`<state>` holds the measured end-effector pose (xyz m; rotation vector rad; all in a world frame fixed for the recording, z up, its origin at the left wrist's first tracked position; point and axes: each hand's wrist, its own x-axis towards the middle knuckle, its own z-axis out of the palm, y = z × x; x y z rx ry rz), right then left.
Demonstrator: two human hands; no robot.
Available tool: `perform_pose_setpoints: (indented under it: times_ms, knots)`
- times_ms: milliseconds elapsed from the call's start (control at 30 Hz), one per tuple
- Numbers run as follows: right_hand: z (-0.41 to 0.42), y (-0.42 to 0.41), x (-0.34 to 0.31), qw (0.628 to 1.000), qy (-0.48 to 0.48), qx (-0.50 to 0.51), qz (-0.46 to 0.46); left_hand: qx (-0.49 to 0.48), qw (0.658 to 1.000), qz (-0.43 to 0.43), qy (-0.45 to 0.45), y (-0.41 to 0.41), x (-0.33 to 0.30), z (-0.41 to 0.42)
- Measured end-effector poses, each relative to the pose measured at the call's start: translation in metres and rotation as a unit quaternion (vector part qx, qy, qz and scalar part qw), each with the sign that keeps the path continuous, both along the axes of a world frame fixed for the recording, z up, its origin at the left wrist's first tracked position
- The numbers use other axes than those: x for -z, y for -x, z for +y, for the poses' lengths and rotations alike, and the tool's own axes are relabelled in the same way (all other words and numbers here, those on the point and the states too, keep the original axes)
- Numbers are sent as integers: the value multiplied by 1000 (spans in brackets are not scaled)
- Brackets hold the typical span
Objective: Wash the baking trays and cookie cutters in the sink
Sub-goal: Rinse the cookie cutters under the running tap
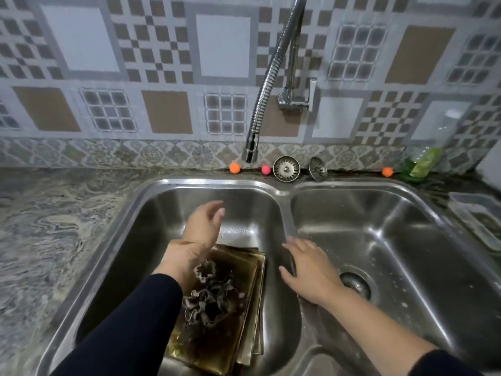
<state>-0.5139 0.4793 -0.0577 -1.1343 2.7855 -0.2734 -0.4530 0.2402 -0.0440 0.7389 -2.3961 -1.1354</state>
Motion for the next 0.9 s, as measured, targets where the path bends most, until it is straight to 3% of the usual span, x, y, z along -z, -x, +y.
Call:
perform_pose_setpoints:
  times_ms: [67,133,200,333,433,667,733,800,900]
  knots:
    - [-6,20,-15,999,27,17,-40,12,993,111,-28,10,-53,8]
    - [-18,48,-39,988,47,47,-142,39,972,205,-108,14,-106,19]
    - [-34,84,-68,980,75,76,-167,81,950,251,-168,18,-147,30]
    - [-64,150,-140,943,255,142,-157,208,931,225,-196,25,-174,53]
    - [-82,188,-180,899,360,169,-182,241,917,242,-206,37,-163,60]
    - [-122,226,-220,745,516,188,-379,262,913,180,-256,65,-140,59]
    - [-126,234,-220,695,581,206,-368,259,911,178,-265,69,-138,56]
    - [-124,235,-212,665,649,225,-293,250,912,179,-271,72,-135,52]
    - [-111,231,-187,725,637,200,-169,248,915,177,-263,73,-131,48]
